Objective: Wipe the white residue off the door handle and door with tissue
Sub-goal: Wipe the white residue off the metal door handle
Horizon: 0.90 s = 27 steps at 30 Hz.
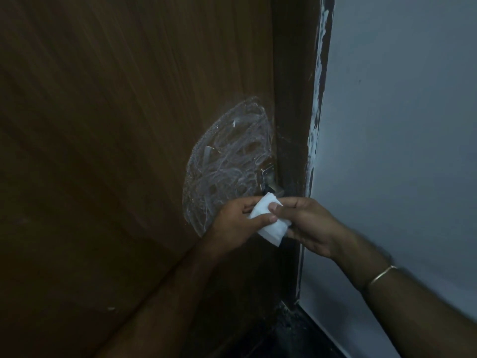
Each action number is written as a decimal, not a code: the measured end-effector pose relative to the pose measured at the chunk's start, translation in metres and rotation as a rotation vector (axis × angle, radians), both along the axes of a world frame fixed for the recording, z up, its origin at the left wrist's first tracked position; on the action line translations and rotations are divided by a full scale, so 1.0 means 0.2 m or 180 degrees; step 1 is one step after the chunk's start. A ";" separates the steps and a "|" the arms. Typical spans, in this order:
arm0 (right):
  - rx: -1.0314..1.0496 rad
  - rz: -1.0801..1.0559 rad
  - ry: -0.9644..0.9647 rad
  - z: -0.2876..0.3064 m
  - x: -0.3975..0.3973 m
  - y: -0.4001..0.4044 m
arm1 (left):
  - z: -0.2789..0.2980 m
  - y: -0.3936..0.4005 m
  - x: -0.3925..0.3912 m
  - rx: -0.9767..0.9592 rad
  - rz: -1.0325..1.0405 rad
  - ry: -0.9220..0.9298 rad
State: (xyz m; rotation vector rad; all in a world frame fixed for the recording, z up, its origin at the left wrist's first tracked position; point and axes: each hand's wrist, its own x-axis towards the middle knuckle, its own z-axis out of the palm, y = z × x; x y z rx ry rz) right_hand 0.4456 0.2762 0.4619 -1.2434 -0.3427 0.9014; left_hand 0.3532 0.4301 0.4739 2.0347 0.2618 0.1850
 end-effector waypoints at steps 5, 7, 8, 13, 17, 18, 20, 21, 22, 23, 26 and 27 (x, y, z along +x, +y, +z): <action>-0.0361 -0.0527 -0.1017 0.00 -0.01 0.02 | -0.01 -0.03 0.01 -0.0105 0.0102 0.0062; -0.0352 -0.0536 -0.1092 0.00 0.01 0.03 | -0.02 -0.03 0.02 -0.0095 0.0096 0.0074; -0.0321 -0.0474 -0.1057 0.00 0.01 0.03 | -0.02 -0.03 0.03 -0.0127 0.0098 0.0076; -0.0382 -0.0358 -0.1309 -0.01 0.04 0.03 | -0.03 0.00 0.05 -0.0762 0.0145 0.0329; -0.0601 -0.0818 -0.1732 -0.06 0.03 0.07 | -0.04 0.01 0.08 -0.0947 0.0192 0.0461; -0.0526 -0.0869 -0.1506 -0.07 0.04 0.07 | -0.04 0.01 0.09 -0.1019 0.0173 0.0491; -0.0141 -0.0674 -0.0492 -0.09 0.06 0.07 | -0.03 0.02 0.11 -0.1154 0.0071 0.0519; 0.0080 -0.0447 0.0031 -0.09 0.07 0.07 | -0.02 0.02 0.12 -0.1173 0.0046 0.0535; 0.0195 -0.0271 0.0327 -0.10 0.08 0.07 | -0.02 0.03 0.13 -0.1163 0.0070 0.0567; 0.0198 -0.0202 0.0387 -0.11 0.08 0.07 | -0.02 0.03 0.14 -0.1148 0.0127 0.0604; 0.0118 -0.0622 0.0182 -0.10 0.09 0.08 | -0.06 0.00 0.19 -0.1179 0.0329 0.0502; 0.0064 -0.0777 0.0108 -0.10 0.10 0.09 | -0.07 0.00 0.21 -0.1038 0.0479 0.0420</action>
